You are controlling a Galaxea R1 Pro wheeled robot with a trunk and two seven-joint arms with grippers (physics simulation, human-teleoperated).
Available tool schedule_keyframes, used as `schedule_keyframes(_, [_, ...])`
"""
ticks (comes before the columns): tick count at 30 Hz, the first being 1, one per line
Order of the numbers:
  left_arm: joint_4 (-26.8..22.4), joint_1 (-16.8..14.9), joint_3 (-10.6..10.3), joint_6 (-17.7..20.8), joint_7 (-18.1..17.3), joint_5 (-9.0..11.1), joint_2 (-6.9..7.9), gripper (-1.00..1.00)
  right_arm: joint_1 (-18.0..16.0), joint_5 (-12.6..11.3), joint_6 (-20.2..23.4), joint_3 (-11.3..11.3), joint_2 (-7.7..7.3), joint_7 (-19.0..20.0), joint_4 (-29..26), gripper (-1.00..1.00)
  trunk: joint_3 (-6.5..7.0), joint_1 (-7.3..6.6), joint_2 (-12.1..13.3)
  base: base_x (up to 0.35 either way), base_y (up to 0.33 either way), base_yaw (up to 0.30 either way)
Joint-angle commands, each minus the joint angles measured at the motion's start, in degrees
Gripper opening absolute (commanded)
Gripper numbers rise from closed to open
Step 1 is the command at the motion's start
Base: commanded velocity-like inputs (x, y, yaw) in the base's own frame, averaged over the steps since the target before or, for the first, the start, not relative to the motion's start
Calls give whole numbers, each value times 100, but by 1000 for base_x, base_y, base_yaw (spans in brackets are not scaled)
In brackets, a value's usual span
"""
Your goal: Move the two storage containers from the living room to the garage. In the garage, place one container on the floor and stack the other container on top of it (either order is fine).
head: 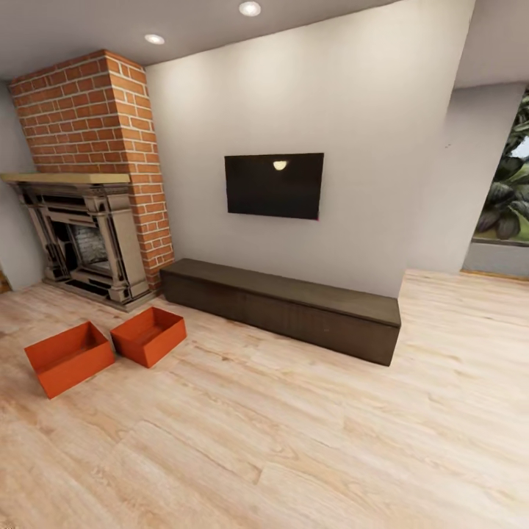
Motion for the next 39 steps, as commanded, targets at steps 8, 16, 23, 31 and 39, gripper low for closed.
schedule_keyframes(8, [-6, 1, 22, -9, 5, 6, -5, 100, -7, -52, -30, 53, 1, -17, 17, 100, -5, 3, -2, 333, 0, 66])
schedule_keyframes(16, [-6, 1, 22, -9, 7, 6, -5, 100, -7, -54, -16, 43, 1, -48, 17, 100, -5, 3, -2, 333, 0, 0])
schedule_keyframes(23, [-6, 1, 22, -9, 7, 6, -5, 100, -7, -43, 26, 62, 3, -54, 17, 100, -5, 3, -2, 333, 0, 0])
schedule_keyframes(31, [-7, 1, 22, -17, 5, 5, -5, 100, -7, 2, 36, 127, 1, -43, 17, 100, -5, 3, -2, 333, 0, 0])
schedule_keyframes(39, [-6, 1, 22, -17, -2, 1, -5, 100, -7, 27, 10, 125, 3, -40, 17, 100, -5, 3, -2, 333, 0, 0])
